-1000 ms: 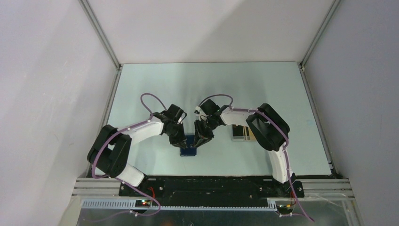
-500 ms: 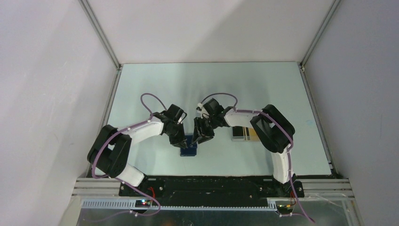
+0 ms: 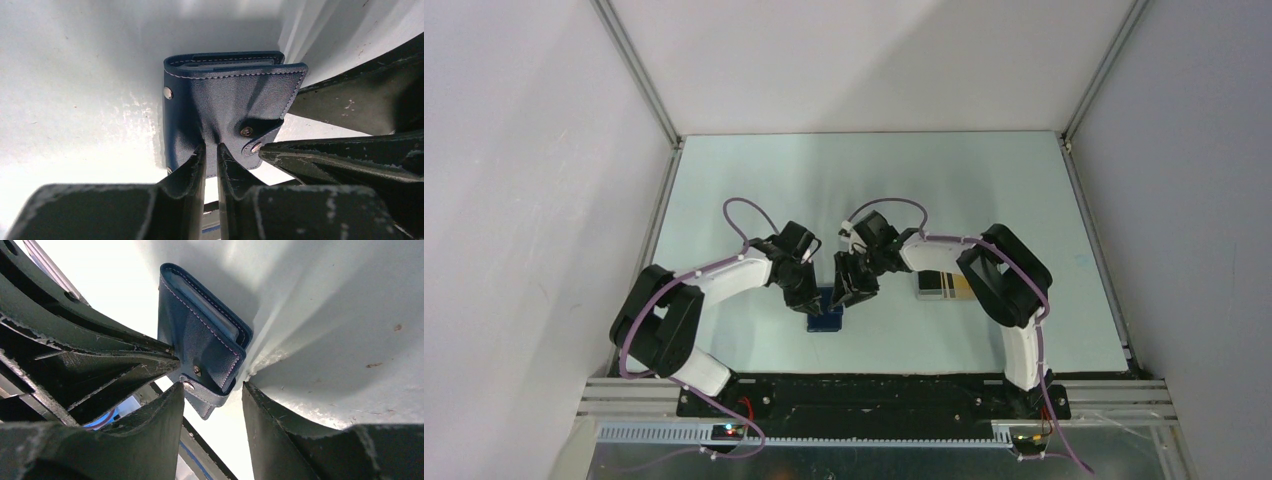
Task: Put the credit cards into the card holder
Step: Close the card holder at the center of the board.
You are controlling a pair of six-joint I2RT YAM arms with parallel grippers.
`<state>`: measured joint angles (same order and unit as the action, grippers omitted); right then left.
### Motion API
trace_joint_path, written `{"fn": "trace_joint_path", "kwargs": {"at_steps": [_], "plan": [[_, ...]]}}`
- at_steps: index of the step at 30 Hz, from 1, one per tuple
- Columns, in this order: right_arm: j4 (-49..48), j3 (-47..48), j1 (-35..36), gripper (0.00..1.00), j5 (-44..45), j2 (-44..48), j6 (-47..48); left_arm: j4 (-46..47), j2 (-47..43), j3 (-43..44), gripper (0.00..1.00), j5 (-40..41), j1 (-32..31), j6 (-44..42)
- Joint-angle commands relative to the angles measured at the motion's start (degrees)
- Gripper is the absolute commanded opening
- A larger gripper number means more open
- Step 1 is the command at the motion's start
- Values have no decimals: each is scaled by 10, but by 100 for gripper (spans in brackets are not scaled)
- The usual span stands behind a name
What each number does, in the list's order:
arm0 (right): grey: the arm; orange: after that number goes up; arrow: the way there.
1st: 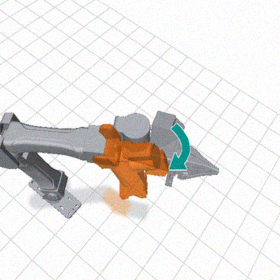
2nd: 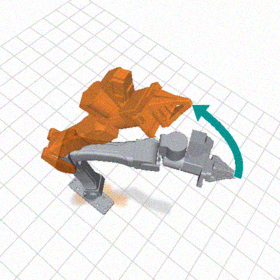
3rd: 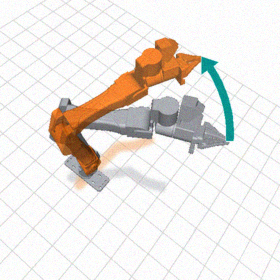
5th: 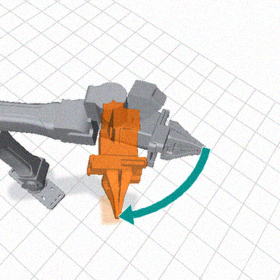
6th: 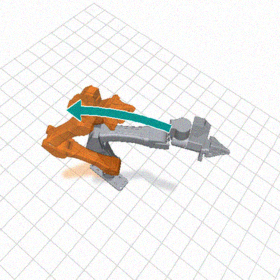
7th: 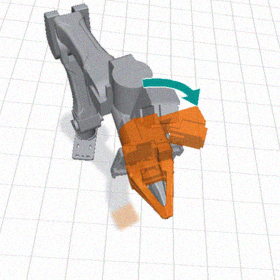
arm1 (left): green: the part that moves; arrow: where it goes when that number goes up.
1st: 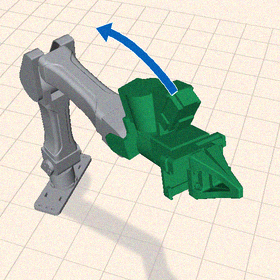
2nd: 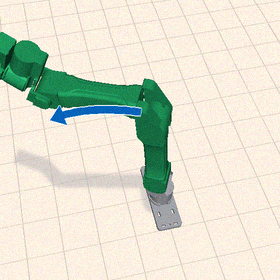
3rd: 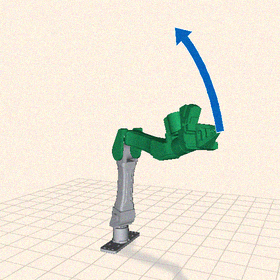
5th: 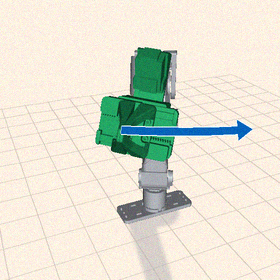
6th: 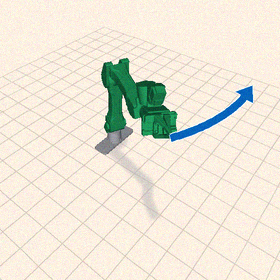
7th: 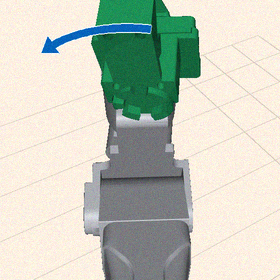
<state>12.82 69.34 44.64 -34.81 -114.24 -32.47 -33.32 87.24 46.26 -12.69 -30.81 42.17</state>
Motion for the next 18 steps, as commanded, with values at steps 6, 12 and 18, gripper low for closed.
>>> {"fn": "trace_joint_path", "kwargs": {"at_steps": [6, 12, 18], "plan": [[16, -10, 7, 50, 32, 8, 9, 15, 25, 1, 17, -3, -14, -10], [35, -10, 9, 51, 51, 20, 20, 15, 28, 1, 17, -2, -14, -10], [34, -18, 11, 48, 50, 21, 21, 16, 27, 1, 17, -2, -14, -10]]}}
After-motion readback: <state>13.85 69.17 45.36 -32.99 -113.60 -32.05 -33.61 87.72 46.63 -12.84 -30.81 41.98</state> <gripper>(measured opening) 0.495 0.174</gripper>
